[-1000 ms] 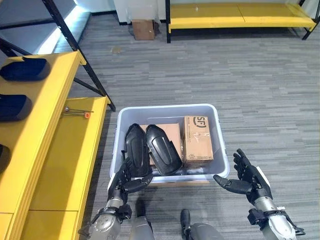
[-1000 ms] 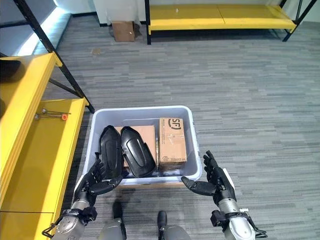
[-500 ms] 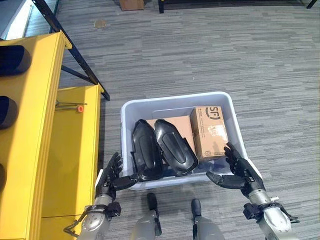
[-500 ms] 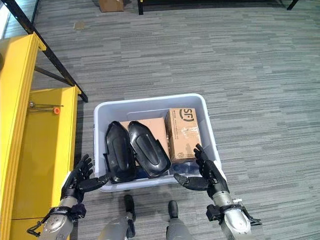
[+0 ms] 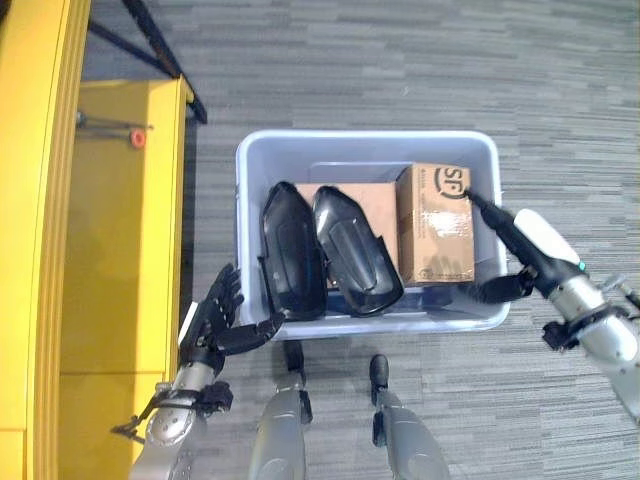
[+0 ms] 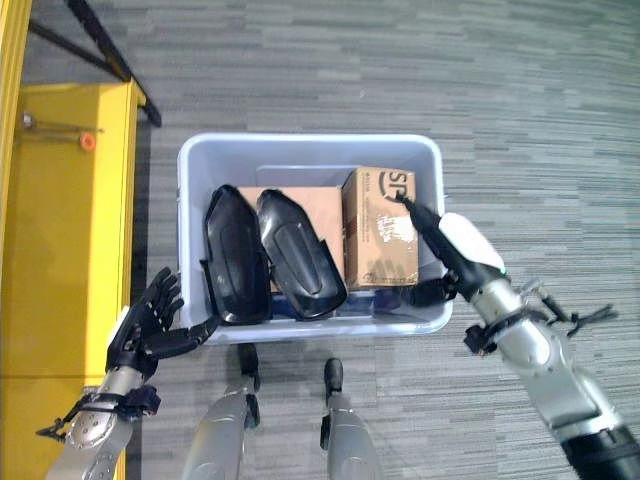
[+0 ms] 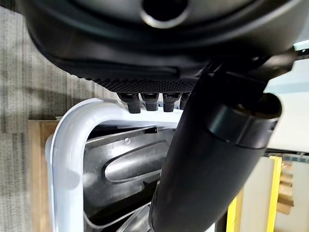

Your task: Move parts from the plastic box to the shelf.

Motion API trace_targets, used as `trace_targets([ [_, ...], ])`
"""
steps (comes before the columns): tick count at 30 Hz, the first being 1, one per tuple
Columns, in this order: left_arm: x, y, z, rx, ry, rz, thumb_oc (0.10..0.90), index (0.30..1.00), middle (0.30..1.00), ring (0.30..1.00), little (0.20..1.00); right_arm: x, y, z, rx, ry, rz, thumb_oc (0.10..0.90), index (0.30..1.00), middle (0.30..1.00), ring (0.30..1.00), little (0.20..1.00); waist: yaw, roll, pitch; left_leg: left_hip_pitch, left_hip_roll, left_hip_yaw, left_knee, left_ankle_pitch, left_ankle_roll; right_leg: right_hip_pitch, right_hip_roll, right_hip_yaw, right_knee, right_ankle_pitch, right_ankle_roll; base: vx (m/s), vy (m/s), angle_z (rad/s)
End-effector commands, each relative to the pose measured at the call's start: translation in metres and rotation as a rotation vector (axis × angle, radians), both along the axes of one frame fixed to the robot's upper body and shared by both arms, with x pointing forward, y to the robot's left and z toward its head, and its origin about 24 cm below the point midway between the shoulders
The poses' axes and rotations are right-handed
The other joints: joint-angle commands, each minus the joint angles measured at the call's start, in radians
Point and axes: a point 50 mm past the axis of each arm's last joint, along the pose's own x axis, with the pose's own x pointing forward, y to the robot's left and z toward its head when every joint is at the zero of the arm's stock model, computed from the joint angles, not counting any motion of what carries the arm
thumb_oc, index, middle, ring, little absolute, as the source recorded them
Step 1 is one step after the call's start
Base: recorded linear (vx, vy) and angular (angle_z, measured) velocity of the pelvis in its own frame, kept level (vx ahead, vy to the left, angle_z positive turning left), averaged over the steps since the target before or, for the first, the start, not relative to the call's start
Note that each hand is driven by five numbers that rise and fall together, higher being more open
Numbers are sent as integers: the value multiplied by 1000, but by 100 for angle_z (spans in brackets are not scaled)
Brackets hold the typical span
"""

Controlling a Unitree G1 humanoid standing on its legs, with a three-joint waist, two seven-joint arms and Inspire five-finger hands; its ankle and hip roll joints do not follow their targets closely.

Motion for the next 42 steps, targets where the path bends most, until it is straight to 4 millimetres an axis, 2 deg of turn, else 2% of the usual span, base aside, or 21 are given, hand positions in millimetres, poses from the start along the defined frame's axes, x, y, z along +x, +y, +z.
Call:
trace_targets([
  [1,-6,0,1,-3,9,-36,900,1000,1000,1000,1000,1,10,42,-184,-182,74,900,1000,1000,1000,1000,13,-15,-37,-47,162,-29,104,9,-103,-54,-99,-13,152,-47,69,-54,-37,6],
  [4,-2,-3,4,-2,-4,-39,900,1000,1000,1000,1000,9,17,61,-401,-237,72,900,1000,1000,1000,1000,27,-8,-4,-79,162,-48,110,16,-104,-92,-93,-16,187,-58,61,-55,-41,8],
  [6,-1,-3,5,-2,-6,-42,900,1000,1000,1000,1000,9,19,62,-430,-240,76,900,1000,1000,1000,1000,29,-8,2,-82,161,-51,116,11,-104,-95,-93,-16,194,-63,60,-39,-30,3],
  [7,2,-5,7,5,-12,-45,900,1000,1000,1000,1000,13,24,66,-528,-244,89,900,1000,1000,1000,1000,35,-6,12,-100,160,-60,116,17,-104,-115,-89,-17,206,-61,56,-49,-40,5],
  [11,5,-6,9,8,-22,-43,900,1000,1000,1000,1000,18,30,68,-593,-243,99,900,1000,1000,1000,1000,38,-5,29,-114,160,-70,134,9,-102,-132,-86,-17,232,-73,50,-34,-28,5],
  [14,10,-8,14,4,-43,-39,900,1000,1000,1000,1000,23,42,69,-644,-244,136,900,1000,1000,1000,1000,47,-2,52,-154,159,-84,177,-6,-97,-171,-83,-16,281,-86,42,-32,-22,2],
  [21,15,-11,19,8,-68,-30,900,1000,1000,1000,1000,26,51,69,-637,-260,155,900,1000,1000,1000,1000,52,2,74,-218,155,-104,254,-42,-90,-230,-78,-13,352,-104,32,-32,-14,6],
  [28,17,-13,19,1,-71,-16,900,1000,1000,1000,1000,30,51,62,-616,-242,136,900,1000,1000,1000,1000,49,5,75,-278,146,-114,302,-66,-82,-283,-80,-13,392,-114,25,-7,-2,2],
  [34,18,-14,20,2,-74,-9,900,1000,1000,1000,1000,36,60,53,-571,-214,154,900,1000,1000,1000,1000,58,8,75,-313,132,-122,308,-71,-75,-305,-82,-20,391,-113,24,0,0,0],
  [42,20,-15,24,1,-95,-3,900,1000,1000,1000,1000,49,67,56,-580,-210,139,900,1000,1000,1000,1000,68,11,75,-352,120,-132,312,-72,-71,-330,-86,-32,392,-111,24,1,5,7],
])
